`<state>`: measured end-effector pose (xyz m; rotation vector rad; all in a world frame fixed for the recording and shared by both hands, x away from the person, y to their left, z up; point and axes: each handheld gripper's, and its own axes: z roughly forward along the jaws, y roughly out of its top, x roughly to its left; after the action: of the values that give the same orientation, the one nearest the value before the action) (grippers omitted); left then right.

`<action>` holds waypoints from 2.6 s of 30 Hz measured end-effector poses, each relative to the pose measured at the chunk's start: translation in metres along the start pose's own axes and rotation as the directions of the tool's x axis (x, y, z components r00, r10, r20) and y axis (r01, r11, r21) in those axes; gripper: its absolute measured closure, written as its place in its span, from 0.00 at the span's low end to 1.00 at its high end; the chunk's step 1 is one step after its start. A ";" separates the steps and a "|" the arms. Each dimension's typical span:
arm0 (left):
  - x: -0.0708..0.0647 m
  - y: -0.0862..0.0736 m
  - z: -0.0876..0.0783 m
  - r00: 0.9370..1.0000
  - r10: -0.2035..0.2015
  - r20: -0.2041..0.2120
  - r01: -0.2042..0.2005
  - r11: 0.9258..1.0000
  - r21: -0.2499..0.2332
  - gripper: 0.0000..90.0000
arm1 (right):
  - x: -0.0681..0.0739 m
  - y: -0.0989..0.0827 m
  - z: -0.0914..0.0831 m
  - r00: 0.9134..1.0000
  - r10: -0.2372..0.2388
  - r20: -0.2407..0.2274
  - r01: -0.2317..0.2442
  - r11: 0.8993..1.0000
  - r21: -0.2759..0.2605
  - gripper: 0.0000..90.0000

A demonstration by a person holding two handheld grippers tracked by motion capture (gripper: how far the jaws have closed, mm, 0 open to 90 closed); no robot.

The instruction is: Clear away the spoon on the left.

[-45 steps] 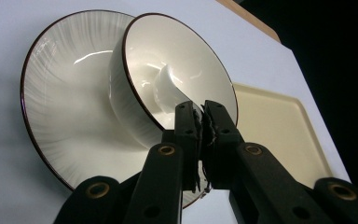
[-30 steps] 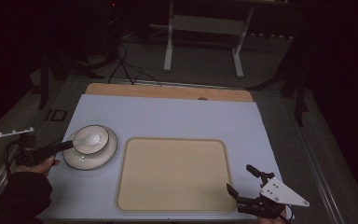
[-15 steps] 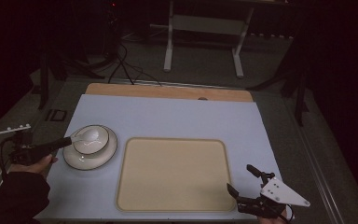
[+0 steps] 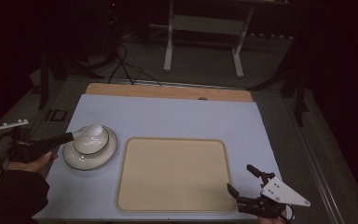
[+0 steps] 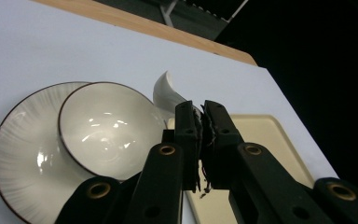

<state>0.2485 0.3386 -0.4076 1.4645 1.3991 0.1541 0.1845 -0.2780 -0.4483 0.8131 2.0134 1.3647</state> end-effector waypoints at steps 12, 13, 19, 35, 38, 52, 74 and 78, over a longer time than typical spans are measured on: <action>-0.032 0.003 0.004 0.998 0.048 0.030 -0.047 0.999 -0.020 0.95 | -0.001 0.000 0.000 1.000 0.005 -0.001 -0.005 1.000 -0.007 0.15; -0.032 0.003 0.004 0.998 0.048 0.030 -0.047 0.999 -0.020 0.95 | -0.001 0.000 0.000 1.000 0.005 -0.001 -0.005 1.000 -0.007 0.15; -0.046 0.006 0.006 0.996 0.082 0.042 -0.081 0.996 -0.020 0.95 | -0.001 0.000 0.000 1.000 0.006 -0.002 -0.006 1.000 -0.007 0.15; -0.075 0.007 0.012 0.989 0.127 0.071 -0.125 0.992 -0.024 0.95 | -0.001 0.001 0.001 1.000 0.005 -0.007 -0.005 1.000 -0.008 0.15; -0.080 0.007 0.014 0.988 0.136 0.078 -0.135 0.991 -0.019 0.95 | -0.001 0.001 0.001 1.000 0.006 -0.007 -0.006 1.000 -0.011 0.15; -0.097 0.000 0.027 0.982 0.166 0.091 -0.167 0.986 0.003 0.95 | -0.001 0.001 0.002 1.000 0.005 -0.007 -0.005 1.000 -0.013 0.15; -0.119 -0.016 0.042 0.981 0.183 0.068 -0.182 0.983 -0.024 0.95 | -0.002 0.001 0.001 1.000 0.011 -0.002 -0.011 1.000 -0.016 0.15; -0.121 -0.022 0.046 0.981 0.185 0.060 -0.184 0.983 -0.015 0.95 | -0.002 0.001 0.001 1.000 0.012 -0.002 -0.012 1.000 -0.018 0.15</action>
<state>0.2297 0.2123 -0.3783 1.5779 1.2111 0.2302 0.1869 -0.2785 -0.4476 0.8178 1.9983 1.3888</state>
